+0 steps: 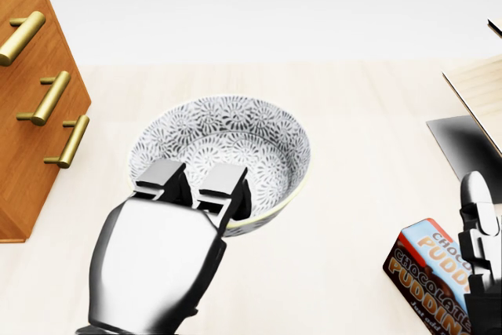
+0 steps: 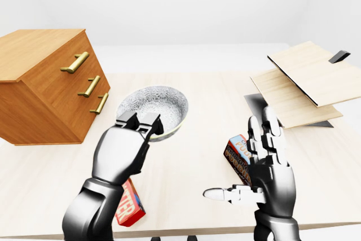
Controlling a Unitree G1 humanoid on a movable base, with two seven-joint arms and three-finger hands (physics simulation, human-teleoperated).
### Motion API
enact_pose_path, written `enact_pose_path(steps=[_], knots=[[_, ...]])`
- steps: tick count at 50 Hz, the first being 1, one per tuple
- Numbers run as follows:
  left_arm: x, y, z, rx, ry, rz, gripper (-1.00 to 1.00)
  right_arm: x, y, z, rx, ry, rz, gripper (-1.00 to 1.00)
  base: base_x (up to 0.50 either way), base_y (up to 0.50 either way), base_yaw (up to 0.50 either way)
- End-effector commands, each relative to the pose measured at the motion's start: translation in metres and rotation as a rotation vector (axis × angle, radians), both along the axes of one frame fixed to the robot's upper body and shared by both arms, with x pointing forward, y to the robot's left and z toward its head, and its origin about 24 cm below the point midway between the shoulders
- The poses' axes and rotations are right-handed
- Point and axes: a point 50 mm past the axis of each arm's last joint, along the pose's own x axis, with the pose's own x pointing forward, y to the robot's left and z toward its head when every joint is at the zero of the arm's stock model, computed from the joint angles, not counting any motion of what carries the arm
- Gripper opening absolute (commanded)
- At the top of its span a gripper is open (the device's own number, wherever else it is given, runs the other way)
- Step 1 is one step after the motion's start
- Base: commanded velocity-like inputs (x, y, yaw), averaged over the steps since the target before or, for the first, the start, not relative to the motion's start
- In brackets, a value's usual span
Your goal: Close the top drawer of the cabinet and put the bowl on top of it.
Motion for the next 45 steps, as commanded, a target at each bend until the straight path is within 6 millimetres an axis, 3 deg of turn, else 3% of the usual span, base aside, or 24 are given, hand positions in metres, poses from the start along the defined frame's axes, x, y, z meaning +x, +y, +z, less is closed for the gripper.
enact_pose_path(steps=[1, 9, 36, 45], knots=[[0.002, 0.018, 0.03, -0.047, -0.043, 0.077, -1.0, 0.0, 0.001, -0.001, -0.004, 0.003, 0.003, 1.0, 0.0, 0.0, 0.0], [0.002, 0.027, 0.043, -0.053, -0.05, 0.121, -1.0, 0.001, 0.002, -0.002, -0.006, 0.003, 0.004, 1.0, 0.0, 0.0, 0.0], [-0.003, 0.048, 0.104, -0.136, -0.378, 0.236, -1.0, 0.002, 0.004, -0.003, -0.009, 0.004, 0.007, 1.0, 0.0, 0.0, 0.0], [-0.015, 0.052, 0.122, -0.152, -0.504, 0.279, -1.0, 0.001, 0.005, -0.003, -0.012, 0.007, 0.009, 1.0, 0.0, 0.0, 0.0]])
